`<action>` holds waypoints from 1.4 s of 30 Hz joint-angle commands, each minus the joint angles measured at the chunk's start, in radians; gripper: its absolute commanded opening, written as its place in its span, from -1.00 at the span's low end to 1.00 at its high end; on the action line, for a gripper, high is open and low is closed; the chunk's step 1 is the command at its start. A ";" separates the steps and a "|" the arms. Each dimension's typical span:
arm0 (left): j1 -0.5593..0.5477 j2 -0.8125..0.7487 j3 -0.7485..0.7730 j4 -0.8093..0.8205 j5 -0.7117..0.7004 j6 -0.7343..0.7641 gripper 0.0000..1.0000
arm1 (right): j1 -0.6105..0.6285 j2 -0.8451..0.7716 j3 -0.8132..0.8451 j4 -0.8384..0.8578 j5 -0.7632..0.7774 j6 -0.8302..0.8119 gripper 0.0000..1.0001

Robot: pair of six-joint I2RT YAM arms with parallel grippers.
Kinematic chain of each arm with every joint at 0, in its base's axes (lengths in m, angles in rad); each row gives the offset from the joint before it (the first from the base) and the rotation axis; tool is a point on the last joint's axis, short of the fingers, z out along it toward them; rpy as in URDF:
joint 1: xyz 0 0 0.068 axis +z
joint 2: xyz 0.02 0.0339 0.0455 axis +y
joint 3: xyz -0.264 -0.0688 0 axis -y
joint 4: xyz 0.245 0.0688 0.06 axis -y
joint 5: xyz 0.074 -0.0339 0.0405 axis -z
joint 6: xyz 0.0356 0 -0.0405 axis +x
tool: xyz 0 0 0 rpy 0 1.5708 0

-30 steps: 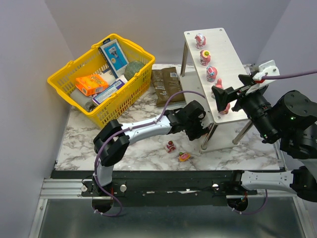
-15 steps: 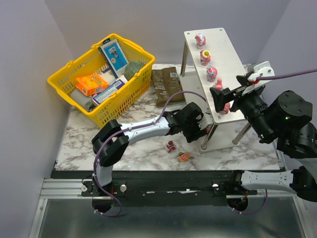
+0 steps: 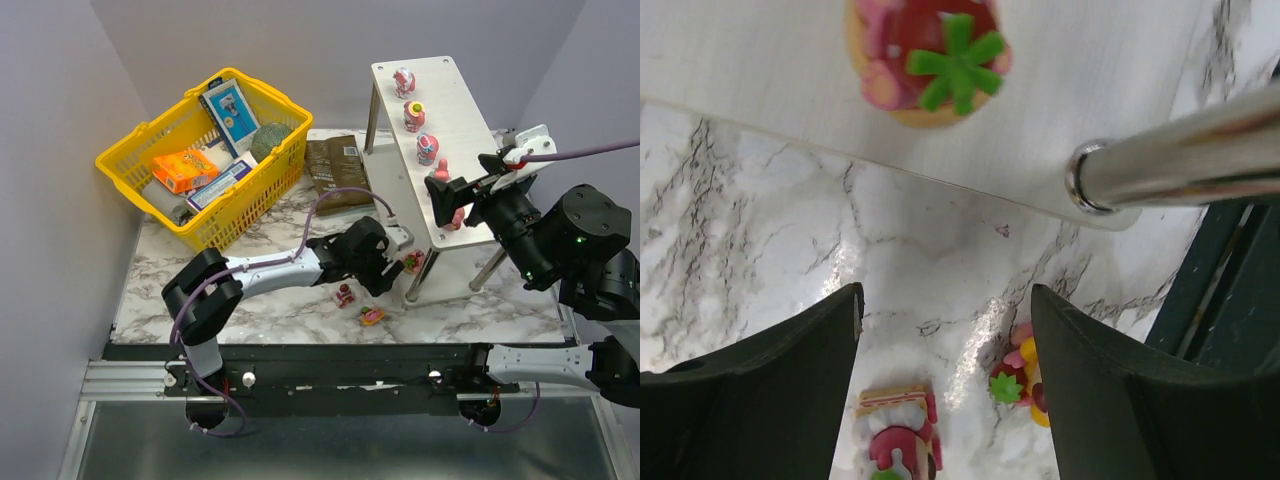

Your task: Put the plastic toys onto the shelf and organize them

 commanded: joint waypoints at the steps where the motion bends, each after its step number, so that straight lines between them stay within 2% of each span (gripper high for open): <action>1: 0.093 -0.047 0.001 0.091 -0.013 -0.351 0.55 | -0.003 -0.017 -0.009 0.003 0.047 0.036 0.95; 4: 0.148 -0.040 0.044 0.046 0.057 -0.503 0.57 | -0.003 -0.012 0.014 -0.028 0.089 0.079 0.95; 9: 0.170 -0.007 0.161 -0.082 0.123 -0.636 0.66 | -0.003 -0.018 0.029 -0.071 0.132 0.145 0.95; 13: 0.170 0.032 0.285 -0.204 0.185 -0.694 0.77 | -0.004 -0.023 0.025 -0.095 0.141 0.185 0.95; 18: 0.145 0.062 0.302 -0.218 0.232 -0.760 0.91 | -0.003 -0.031 0.020 -0.127 0.144 0.246 0.95; 23: 0.113 0.095 0.317 -0.251 0.209 -0.760 0.92 | -0.003 -0.048 0.002 -0.149 0.139 0.295 0.95; 37: 0.104 0.182 0.379 -0.168 0.225 -0.815 0.76 | -0.003 -0.071 -0.009 -0.196 0.138 0.364 0.95; 42: 0.104 0.214 0.409 -0.169 0.243 -0.812 0.54 | -0.003 -0.081 -0.017 -0.198 0.148 0.366 0.95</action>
